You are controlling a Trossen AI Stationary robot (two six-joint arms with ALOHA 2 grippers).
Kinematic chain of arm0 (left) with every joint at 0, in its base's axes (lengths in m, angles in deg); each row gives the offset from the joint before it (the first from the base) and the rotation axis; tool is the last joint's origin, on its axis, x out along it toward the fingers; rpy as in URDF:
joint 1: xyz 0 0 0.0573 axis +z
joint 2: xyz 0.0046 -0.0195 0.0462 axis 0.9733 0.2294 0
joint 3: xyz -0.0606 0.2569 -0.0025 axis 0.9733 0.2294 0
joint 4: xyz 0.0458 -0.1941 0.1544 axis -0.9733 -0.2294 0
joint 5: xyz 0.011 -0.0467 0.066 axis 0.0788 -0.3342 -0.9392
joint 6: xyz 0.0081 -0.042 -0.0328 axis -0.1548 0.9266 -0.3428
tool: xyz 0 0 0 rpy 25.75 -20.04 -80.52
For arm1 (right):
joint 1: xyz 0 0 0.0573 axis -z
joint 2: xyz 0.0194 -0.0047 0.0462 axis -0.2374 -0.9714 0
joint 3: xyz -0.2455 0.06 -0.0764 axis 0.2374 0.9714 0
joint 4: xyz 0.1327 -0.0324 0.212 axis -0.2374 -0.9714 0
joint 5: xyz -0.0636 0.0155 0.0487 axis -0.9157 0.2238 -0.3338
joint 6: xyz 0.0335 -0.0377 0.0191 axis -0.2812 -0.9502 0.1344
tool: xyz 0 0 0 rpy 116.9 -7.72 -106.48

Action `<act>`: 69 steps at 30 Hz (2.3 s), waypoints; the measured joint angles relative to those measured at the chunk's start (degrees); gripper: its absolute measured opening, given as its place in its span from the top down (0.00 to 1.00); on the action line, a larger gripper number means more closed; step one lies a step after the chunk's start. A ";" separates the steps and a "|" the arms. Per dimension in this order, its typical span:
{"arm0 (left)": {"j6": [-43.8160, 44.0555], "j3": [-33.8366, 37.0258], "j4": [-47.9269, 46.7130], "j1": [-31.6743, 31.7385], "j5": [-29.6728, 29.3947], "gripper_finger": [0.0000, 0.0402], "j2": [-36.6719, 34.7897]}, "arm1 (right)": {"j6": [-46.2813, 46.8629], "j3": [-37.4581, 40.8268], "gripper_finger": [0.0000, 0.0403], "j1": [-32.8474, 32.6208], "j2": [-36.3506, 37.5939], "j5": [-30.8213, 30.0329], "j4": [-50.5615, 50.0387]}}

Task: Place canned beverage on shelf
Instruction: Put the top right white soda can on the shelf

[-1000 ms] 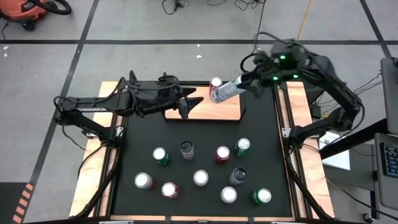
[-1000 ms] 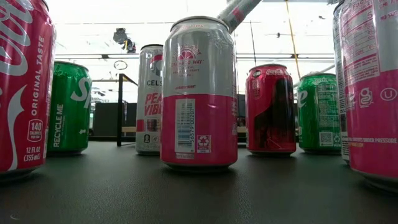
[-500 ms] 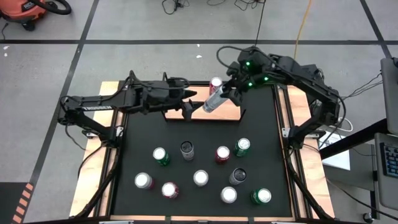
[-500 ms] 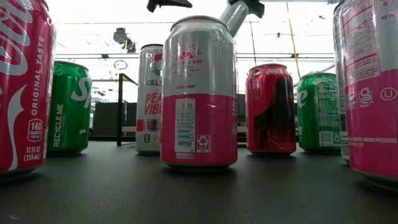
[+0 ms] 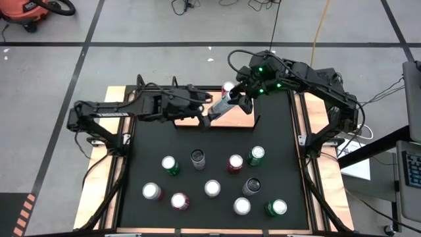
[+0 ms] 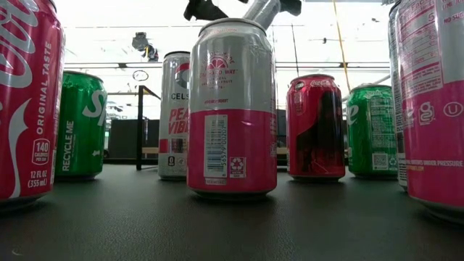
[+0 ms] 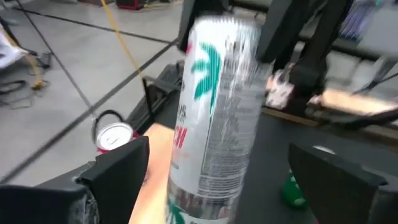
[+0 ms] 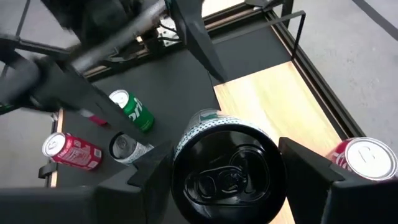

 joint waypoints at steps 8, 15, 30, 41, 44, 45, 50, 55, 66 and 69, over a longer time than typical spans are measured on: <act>-0.97 0.02 0.37 0.35 -4.54 0.04 4.22 | 4.75 0.00 0.47 -0.35 0.00 0.05 1.56; -2.42 0.02 1.51 0.18 -8.92 0.06 5.30 | 10.87 0.02 0.47 -0.26 -0.02 -0.75 2.36; -3.96 0.02 1.87 -0.50 -8.83 0.40 4.90 | 17.91 0.02 0.46 -0.28 -0.02 -1.84 4.34; 1.08 -3.90 1.66 -0.63 0.58 0.41 3.15 | 22.86 -0.04 0.13 1.07 2.26 8.73 7.16; 2.90 -4.85 2.31 -0.37 5.12 0.40 2.06 | 22.73 -0.02 0.07 1.27 4.00 11.20 11.97; 3.84 -5.20 3.85 -0.30 6.73 0.40 2.08 | 22.41 -0.02 0.06 1.29 4.73 11.72 13.39; 8.80 -5.97 8.99 0.67 14.27 0.40 0.90 | 17.12 -0.13 0.05 1.31 7.76 12.09 17.53; 14.26 -7.05 16.23 1.76 22.77 0.40 0.36 | 15.00 -0.09 0.06 1.29 8.99 11.98 14.21; 18.82 -7.54 33.01 2.26 25.62 0.40 0.36 | 12.04 -0.02 0.06 -2.48 9.20 11.99 12.06; 18.79 -7.56 35.83 2.23 25.44 0.40 0.34 | 10.51 -0.02 0.06 -4.19 9.18 11.85 12.45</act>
